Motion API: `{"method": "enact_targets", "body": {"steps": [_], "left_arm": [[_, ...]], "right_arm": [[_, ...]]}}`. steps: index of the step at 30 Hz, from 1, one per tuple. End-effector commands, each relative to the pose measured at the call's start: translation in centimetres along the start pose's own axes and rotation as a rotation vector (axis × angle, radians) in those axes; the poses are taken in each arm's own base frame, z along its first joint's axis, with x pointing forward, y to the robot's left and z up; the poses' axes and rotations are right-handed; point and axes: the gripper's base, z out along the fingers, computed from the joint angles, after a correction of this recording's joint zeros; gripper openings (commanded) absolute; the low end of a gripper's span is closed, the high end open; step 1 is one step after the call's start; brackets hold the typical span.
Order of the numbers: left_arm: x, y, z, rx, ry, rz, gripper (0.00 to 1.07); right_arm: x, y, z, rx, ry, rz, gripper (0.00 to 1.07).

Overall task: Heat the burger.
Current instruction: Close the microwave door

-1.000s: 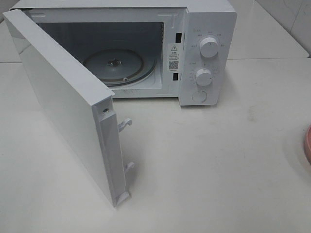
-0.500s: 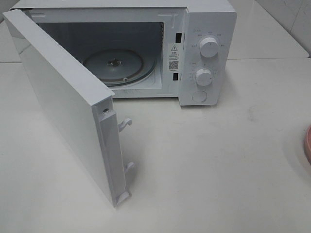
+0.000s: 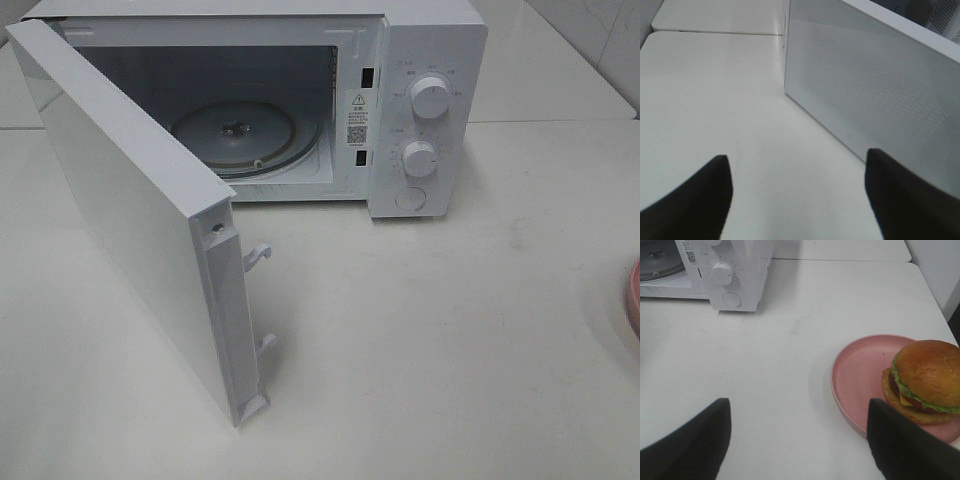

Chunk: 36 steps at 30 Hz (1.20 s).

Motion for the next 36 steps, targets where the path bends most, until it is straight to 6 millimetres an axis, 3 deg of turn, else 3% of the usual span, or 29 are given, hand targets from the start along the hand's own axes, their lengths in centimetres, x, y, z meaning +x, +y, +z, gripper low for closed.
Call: {"method": "enact_targets", "body": {"steps": [1, 2, 5, 6, 8, 9, 10, 13, 15, 18, 23, 28, 34, 36], "left_arm": [[-1.2, 0.1, 1.3, -0.001, -0.009, -0.023, 0.46], [-1.5, 0.3, 2.1, -0.005, 0.0, -0.029, 0.36], [-1.8, 0.3, 2.4, -0.008, -0.001, -0.031, 0.32], [-2.1, 0.5, 3.4, -0.016, 0.011, -0.035, 0.2], [-2.3, 0.6, 3.8, -0.018, 0.017, -0.038, 0.15], [-2.6, 0.7, 4.7, -0.023, 0.033, -0.043, 0.0], [-2.9, 0.9, 5.8, -0.03, 0.045, -0.033, 0.0], [-3.1, 1.1, 6.4, -0.034, 0.043, -0.023, 0.0], [-3.4, 1.6, 8.6, -0.053, -0.016, 0.013, 0.0], [-3.2, 1.7, 9.1, -0.057, -0.032, 0.016, 0.0], [-2.0, 2.9, 12.2, -0.13, -0.171, 0.016, 0.0], [-1.1, 3.5, 13.8, -0.171, -0.204, 0.015, 0.0], [-0.7, 3.2, 15.9, -0.153, -0.221, 0.056, 0.0], [-0.5, 2.0, 17.8, -0.092, -0.241, 0.167, 0.0]], "right_arm": [[0.2, 0.0, -0.3, 0.005, -0.03, -0.004, 0.74], [0.2, 0.0, -0.3, 0.005, -0.03, -0.004, 0.74], [0.2, 0.0, -0.3, 0.005, -0.03, -0.004, 0.74], [0.2, 0.0, -0.3, 0.005, -0.03, -0.004, 0.74], [0.2, 0.0, -0.3, 0.005, -0.03, -0.004, 0.74], [0.2, 0.0, -0.3, 0.005, -0.03, -0.004, 0.74], [0.2, 0.0, -0.3, 0.005, -0.03, -0.004, 0.74], [0.2, 0.0, -0.3, 0.005, -0.03, -0.004, 0.74], [0.2, 0.0, -0.3, 0.005, -0.03, -0.004, 0.74], [0.2, 0.0, -0.3, 0.005, -0.03, -0.004, 0.74], [0.2, 0.0, -0.3, 0.005, -0.03, -0.004, 0.74], [0.2, 0.0, -0.3, 0.005, -0.03, -0.004, 0.74], [0.2, 0.0, -0.3, 0.005, -0.03, -0.004, 0.74], [0.2, 0.0, -0.3, 0.005, -0.03, -0.004, 0.74]]}}
